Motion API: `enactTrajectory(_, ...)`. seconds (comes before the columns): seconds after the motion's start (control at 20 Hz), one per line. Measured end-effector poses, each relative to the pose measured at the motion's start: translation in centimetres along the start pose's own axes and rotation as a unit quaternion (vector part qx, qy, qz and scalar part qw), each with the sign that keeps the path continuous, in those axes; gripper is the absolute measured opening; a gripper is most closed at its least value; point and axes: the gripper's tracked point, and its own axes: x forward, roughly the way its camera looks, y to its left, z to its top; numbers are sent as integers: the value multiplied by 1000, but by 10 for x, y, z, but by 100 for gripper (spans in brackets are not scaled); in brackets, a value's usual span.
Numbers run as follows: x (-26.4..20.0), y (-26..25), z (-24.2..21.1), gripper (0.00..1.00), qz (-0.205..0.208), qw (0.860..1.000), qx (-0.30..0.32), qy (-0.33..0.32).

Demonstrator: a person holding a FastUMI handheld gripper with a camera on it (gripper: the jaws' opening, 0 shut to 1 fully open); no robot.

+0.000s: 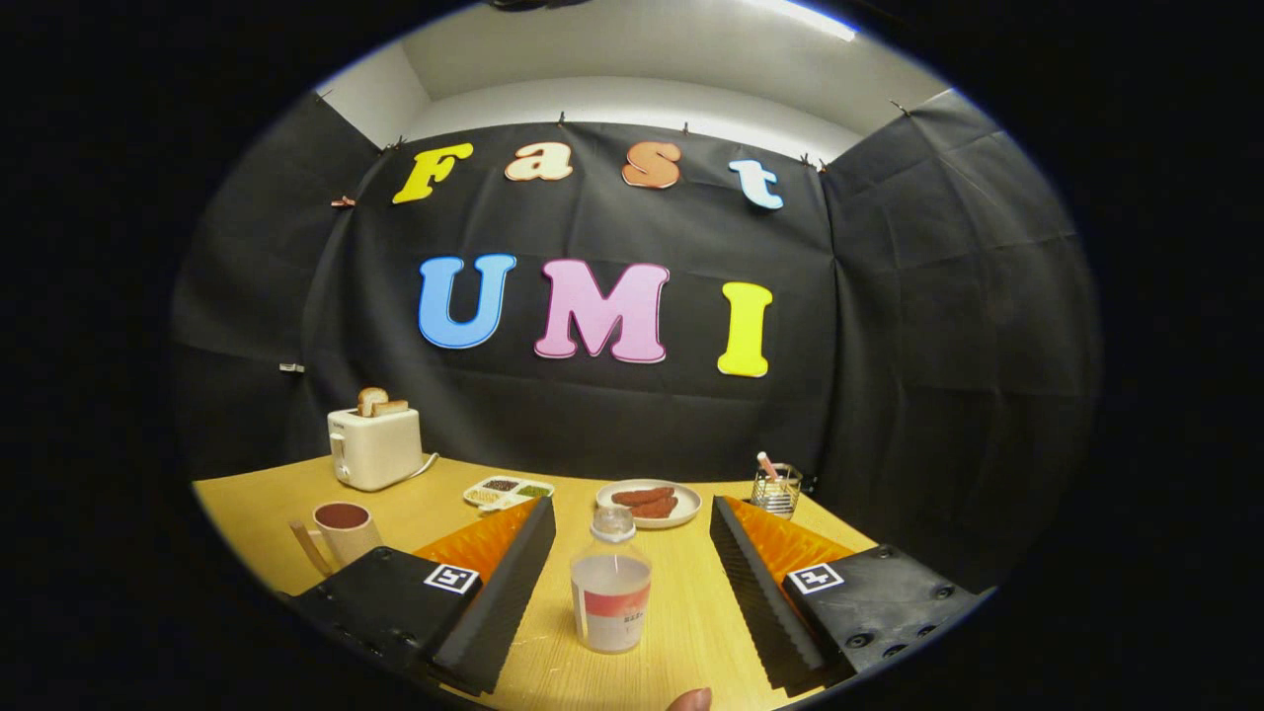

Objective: Take the bottle from table, then pour the juice into the cup, finally place the bottle on the coaster

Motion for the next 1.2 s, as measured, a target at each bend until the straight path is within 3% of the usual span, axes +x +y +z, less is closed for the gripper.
enactTrajectory(0.3,21,12,-62,97,11,1000,6,21)
enactTrajectory(0.7,43,11,-89,97,-7,1000,4,22)
enactTrajectory(0.85,47,10,-92,78,-13,999,15,28)
enactTrajectory(1.05,52,6,-85,74,-30,998,-1,51)
enactTrajectory(1.2,50,9,-52,73,-35,997,-53,43)
